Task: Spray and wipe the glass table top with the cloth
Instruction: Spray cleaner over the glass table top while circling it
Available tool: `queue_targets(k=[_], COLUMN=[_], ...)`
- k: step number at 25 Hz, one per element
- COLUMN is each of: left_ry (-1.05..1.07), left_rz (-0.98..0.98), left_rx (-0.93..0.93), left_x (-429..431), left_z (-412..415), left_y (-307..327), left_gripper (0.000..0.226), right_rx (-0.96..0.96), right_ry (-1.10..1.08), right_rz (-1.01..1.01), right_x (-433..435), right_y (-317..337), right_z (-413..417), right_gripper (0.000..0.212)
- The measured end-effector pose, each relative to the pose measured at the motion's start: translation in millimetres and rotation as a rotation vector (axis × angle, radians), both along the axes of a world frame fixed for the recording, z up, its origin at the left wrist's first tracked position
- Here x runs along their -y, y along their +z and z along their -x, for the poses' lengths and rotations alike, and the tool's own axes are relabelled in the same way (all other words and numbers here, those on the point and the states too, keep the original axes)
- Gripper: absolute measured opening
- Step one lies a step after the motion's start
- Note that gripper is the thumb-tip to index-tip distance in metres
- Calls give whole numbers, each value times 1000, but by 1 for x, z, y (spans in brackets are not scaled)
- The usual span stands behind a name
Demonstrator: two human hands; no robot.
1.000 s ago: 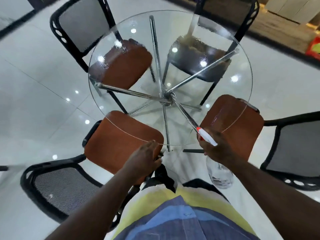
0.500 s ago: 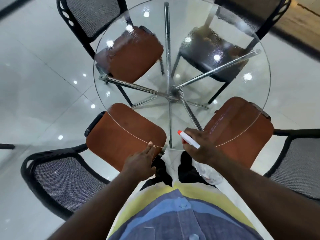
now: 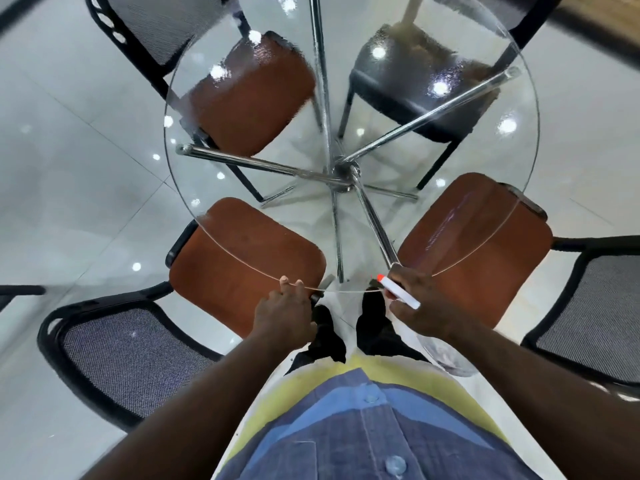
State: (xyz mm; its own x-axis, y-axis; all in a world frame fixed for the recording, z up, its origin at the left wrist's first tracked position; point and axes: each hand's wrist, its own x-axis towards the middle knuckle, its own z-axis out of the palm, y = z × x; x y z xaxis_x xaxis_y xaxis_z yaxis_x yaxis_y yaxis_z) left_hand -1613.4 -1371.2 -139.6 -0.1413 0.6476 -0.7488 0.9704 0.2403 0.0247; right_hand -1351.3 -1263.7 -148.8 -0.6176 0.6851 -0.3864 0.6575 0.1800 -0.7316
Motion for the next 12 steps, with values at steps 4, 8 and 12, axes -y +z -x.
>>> queue_targets(k=[4,8,12], left_ry=[-90,-133,-114], left_rz=[-113,-114,-85], left_rx=[39,58,66], left_x=[-11,-25,-37], left_z=[-34,-55,-59], left_y=[0,-7,-7], left_gripper=[86,82,79], right_rx=[79,53,31], right_ry=[-167,-363,-418], right_rz=[-26,-66,-68], right_x=[-6,-24,-50], right_y=[-4,-8,-9], right_z=[-40,-75,-92], right_gripper=[10,9,15])
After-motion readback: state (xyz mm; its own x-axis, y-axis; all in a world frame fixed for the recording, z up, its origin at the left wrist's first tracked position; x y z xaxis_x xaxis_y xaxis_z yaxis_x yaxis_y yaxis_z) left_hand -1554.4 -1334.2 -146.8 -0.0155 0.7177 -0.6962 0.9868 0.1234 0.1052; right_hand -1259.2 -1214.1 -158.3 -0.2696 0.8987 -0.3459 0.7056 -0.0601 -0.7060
